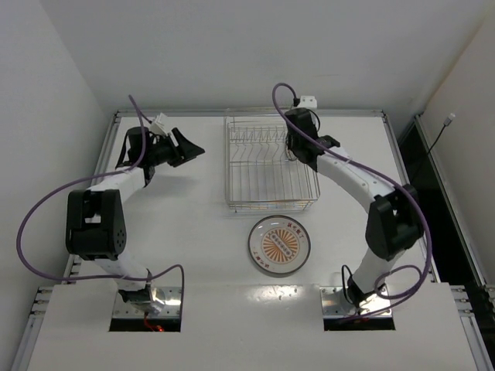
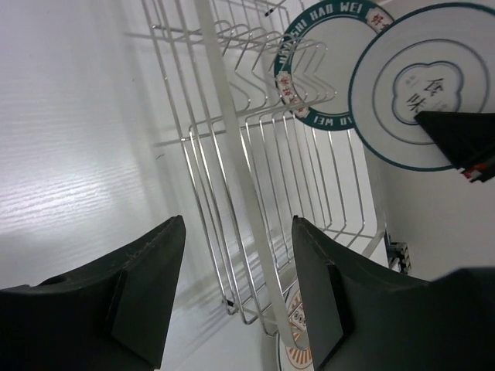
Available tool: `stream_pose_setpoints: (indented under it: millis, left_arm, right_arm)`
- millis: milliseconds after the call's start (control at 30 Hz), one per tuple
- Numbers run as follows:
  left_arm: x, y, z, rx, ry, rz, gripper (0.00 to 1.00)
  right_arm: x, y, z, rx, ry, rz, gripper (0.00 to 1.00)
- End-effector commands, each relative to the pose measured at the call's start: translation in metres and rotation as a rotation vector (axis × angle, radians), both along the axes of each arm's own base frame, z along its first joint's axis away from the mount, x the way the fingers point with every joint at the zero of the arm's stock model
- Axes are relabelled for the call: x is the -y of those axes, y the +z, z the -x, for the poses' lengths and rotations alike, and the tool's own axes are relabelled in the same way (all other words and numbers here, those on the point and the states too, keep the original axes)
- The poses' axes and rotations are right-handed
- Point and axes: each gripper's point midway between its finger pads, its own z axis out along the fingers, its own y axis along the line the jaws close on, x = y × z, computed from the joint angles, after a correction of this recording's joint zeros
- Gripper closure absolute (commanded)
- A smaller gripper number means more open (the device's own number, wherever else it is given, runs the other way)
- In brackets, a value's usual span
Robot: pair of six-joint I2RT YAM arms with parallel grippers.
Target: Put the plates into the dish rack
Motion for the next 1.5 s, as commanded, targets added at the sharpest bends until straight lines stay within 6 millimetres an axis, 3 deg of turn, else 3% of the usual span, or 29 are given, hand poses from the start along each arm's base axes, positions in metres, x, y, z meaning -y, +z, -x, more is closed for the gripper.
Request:
stream_pose_setpoints:
  millis: [0,167,500,600,667,800,833,933,1033,1067,1133,1167,1200,1233,1267,1300,1333,1400,1433,1467]
  left_arm:
    - [-0.005,0.004,-0.007,0.031,0.009,-0.039,0.46]
    - [-0.006,0.003,-0.009,0.022,0.009,-0.039,0.46]
    - [-0.006,-0.009,-0.014,-0.006,0.006,-0.044,0.46]
    - [-0.005,-0.009,-0.013,-0.005,-0.004,-0.04,0.46]
    - [-0.005,-0.007,-0.014,-0.005,-0.004,-0.04,0.46]
    - [-0.005,-0.012,-0.013,-0.018,-0.007,-0.046,0.46]
    - [-0.005,-0.012,-0.013,-0.018,-0.007,-0.046,0.46]
    - [-0.005,-0.01,-0.014,-0.018,-0.007,-0.046,0.46]
    - [-0.005,-0.01,-0.014,-0.018,-0.007,-0.046,0.46]
    - [-0.005,-0.01,-0.014,-0.018,-0.007,-0.046,0.46]
    - [-0.005,-0.01,-0.014,-0.018,-0.007,-0.046,0.46]
    - [-0.005,-0.006,-0.014,-0.009,-0.007,-0.046,0.46]
    - [-0.005,-0.006,-0.014,-0.009,-0.007,-0.046,0.46]
    - [-0.005,-0.008,-0.013,-0.018,-0.007,-0.046,0.46]
    - [-0.005,-0.008,-0.013,-0.018,-0.007,-0.046,0.46]
    - [-0.005,-0.003,-0.012,-0.007,-0.007,-0.046,0.46]
    - [-0.006,-0.005,-0.012,-0.017,0.002,-0.05,0.46]
    - [-0.007,-0.003,-0.012,-0.01,0.008,-0.061,0.46]
    - [-0.007,-0.003,-0.012,-0.01,0.008,-0.061,0.46]
    - [-0.007,-0.003,-0.012,-0.01,0.008,-0.061,0.46]
  right_arm:
    - [0.014,0.018,-0.019,0.043,-0.041,0.081,1.0]
    - [0.021,-0.014,-0.045,-0.018,-0.036,0.072,1.0]
    - [0.017,-0.086,-0.072,-0.161,0.038,-0.048,0.98]
    - [0.021,-0.089,-0.079,-0.168,0.047,-0.093,0.97]
    - [0.019,-0.089,-0.079,-0.17,0.058,-0.1,0.88]
    - [0.023,-0.072,-0.067,-0.182,0.059,-0.087,0.53]
    - [0.028,-0.053,-0.065,-0.16,0.033,-0.086,0.45]
    - [0.057,-0.029,-0.043,-0.22,-0.079,0.005,0.36]
    - [0.072,0.009,-0.009,-0.214,-0.127,0.032,0.3]
    - [0.073,0.033,0.01,-0.174,-0.113,-0.005,0.3]
    - [0.071,0.056,0.03,-0.133,-0.057,-0.104,0.26]
    - [0.077,0.073,0.053,-0.095,-0.053,-0.157,0.24]
    - [0.071,0.076,0.067,-0.096,-0.005,-0.21,0.24]
    - [0.076,0.076,0.078,-0.095,0.005,-0.235,0.24]
    - [0.077,0.051,0.098,-0.157,0.011,-0.252,0.24]
    - [0.073,0.056,0.119,-0.153,0.064,-0.302,0.24]
    - [0.071,0.022,0.14,-0.243,0.081,-0.319,0.24]
    - [0.059,-0.003,0.172,-0.343,0.152,-0.387,0.24]
    - [0.058,-0.027,0.195,-0.396,0.154,-0.417,0.24]
    - [0.046,-0.038,0.212,-0.44,0.206,-0.477,0.24]
